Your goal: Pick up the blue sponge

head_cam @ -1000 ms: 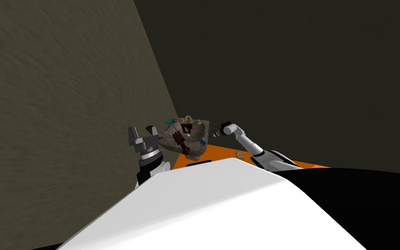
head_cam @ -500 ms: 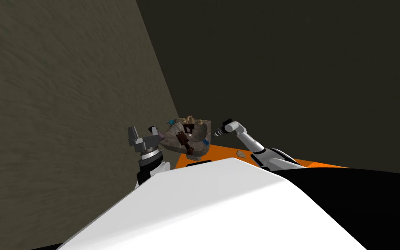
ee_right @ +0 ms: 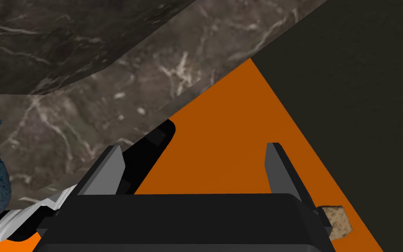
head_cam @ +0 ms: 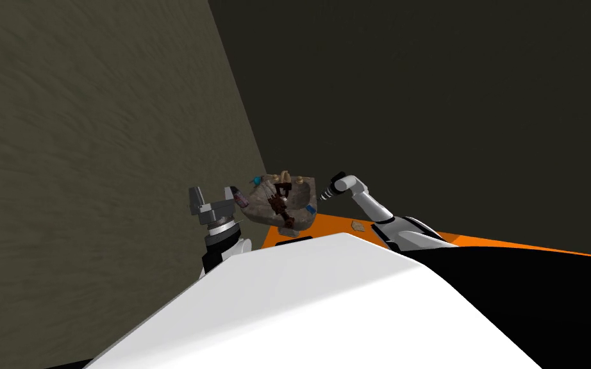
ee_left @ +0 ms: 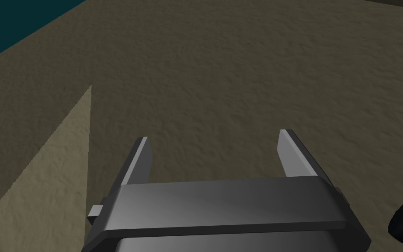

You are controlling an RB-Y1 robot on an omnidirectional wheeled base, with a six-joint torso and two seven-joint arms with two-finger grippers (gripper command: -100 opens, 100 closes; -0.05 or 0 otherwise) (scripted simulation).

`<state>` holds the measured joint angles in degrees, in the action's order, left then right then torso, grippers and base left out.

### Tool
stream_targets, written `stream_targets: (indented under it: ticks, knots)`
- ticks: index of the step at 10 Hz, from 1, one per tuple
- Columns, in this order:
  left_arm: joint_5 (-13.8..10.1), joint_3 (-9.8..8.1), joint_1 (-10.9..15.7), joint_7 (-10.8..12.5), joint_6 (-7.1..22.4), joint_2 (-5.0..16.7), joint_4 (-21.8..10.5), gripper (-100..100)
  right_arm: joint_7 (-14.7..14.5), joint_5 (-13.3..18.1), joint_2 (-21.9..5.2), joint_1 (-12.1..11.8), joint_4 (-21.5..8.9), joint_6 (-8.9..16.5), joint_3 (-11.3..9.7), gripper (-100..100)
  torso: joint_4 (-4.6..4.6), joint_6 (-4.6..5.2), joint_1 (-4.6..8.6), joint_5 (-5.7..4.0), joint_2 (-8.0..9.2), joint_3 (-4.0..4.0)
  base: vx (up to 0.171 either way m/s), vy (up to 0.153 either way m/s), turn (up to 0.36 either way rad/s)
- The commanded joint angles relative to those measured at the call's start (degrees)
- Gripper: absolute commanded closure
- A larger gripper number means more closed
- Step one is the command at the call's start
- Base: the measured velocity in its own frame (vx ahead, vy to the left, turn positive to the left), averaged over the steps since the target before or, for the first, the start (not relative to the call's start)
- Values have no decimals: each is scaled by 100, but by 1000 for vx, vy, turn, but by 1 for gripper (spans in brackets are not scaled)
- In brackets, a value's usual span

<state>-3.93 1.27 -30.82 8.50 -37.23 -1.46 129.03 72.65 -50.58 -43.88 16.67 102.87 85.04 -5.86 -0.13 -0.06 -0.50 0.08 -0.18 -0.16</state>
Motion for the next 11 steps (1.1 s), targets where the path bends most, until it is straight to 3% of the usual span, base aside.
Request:
stream_targets:
  ticks: [1, 11]
  knots:
    - [0, 0, 0, 0, 0, 0, 0, 0, 59, -3, -51, 106, -27, 286, 128, -100, 0, 0, 0, 0, 0, 0, 22, 140, -40]
    - [0, 0, 0, 0, 0, 0, 0, 0, 198, -36, -135, 377, -145, 1746, 509, -100, 1, -1, -11, 2, 7, 3, 6, 122, -32]
